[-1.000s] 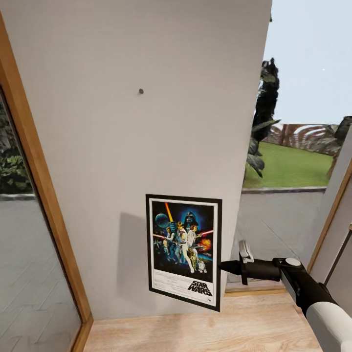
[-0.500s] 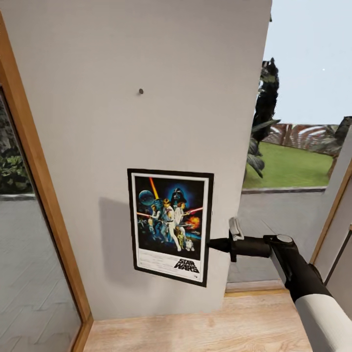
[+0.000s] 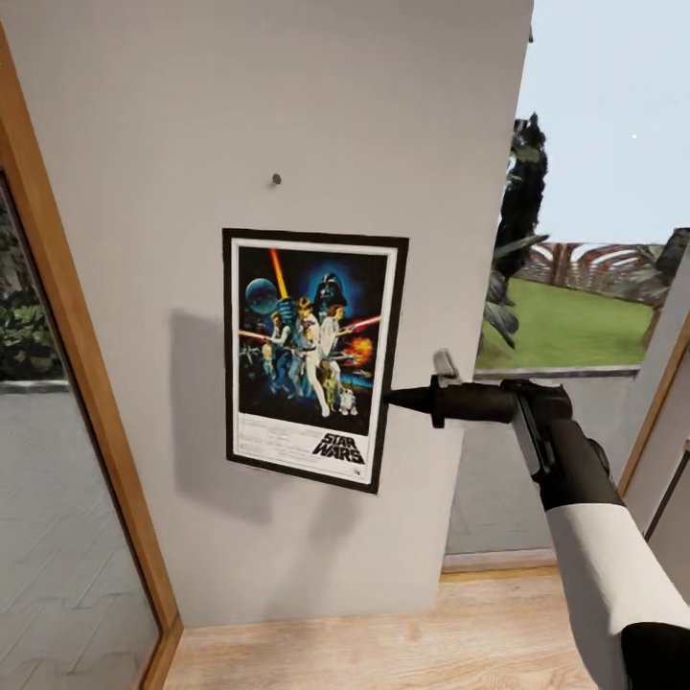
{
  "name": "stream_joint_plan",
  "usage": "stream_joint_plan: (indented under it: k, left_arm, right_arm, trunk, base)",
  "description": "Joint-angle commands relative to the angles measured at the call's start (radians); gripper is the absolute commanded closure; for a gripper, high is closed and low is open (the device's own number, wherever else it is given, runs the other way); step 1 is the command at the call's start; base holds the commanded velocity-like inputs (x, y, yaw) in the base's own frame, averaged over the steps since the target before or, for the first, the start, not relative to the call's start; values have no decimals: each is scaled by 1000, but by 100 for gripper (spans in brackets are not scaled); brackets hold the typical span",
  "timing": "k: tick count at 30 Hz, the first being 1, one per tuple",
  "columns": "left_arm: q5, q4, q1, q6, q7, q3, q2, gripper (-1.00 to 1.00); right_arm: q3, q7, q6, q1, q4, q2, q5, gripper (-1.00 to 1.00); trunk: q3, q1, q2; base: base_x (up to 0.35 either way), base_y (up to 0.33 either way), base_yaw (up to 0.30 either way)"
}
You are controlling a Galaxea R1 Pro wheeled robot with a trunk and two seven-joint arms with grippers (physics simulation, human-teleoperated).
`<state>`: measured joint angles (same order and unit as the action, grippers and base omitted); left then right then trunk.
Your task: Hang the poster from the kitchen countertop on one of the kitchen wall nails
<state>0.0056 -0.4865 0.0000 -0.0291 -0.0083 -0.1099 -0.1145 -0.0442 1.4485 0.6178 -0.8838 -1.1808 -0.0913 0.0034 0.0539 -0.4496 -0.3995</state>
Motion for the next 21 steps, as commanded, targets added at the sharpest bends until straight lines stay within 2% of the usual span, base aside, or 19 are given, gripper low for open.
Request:
stream_joint_plan:
  k: [1, 5, 6, 8, 9, 11, 13, 14, 16, 21]
  left_arm:
    - [1, 0, 0, -3, -1, -2, 0, -100]
    - [1, 9, 0, -3, -1, -1, 0, -100]
    - [1, 21, 0, -3, -1, -1, 0, -100]
    - [1, 26, 0, -3, -1, -1, -1, -100]
    - [1, 28, 0, -3, -1, -1, -1, -100]
    - [1, 29, 0, -3, -1, -1, -1, -100]
    - [1, 31, 0, -3, -1, -1, -1, -100]
    - [1, 31, 0, -3, -1, -1, -1, -100]
    - [1, 31, 0, -3, -1, -1, -1, -100]
    - [1, 32, 0, -3, -1, -1, -1, -100]
  right_arm:
    - [-1, 6, 41, -29, -1, 8, 1, 100]
    - [0, 6, 100, -118, -1, 22, 2, 100]
    - [1, 6, 144, -176, 0, 29, 3, 100]
    - [13, 6, 176, -216, 2, 37, 4, 100]
    - [32, 6, 192, -240, 4, 41, 4, 100]
    - [58, 6, 202, -260, 4, 44, 5, 100]
    - [109, -1, 214, -296, 8, 47, 6, 100]
    - [109, -1, 214, -296, 8, 47, 6, 100]
    - [136, -30, 221, -322, 18, 52, 7, 100]
    - [161, -93, 251, -380, 78, 96, 7, 100]
  trunk:
    - [0, 0, -1]
    - [0, 0, -1]
    - [0, 0, -1]
    - [0, 0, -1]
    - [0, 0, -1]
    - [0, 0, -1]
    - [0, 0, -1]
    - [0, 0, -1]
    - [0, 0, -1]
    - [0, 0, -1]
  base:
    - [0, 0, 0]
    - [0, 0, 0]
    - [0, 0, 0]
    - [0, 0, 0]
    - [0, 0, 0]
    - [0, 0, 0]
    - [0, 0, 0]
    - [0, 0, 0]
    - [0, 0, 0]
    - [0, 0, 0]
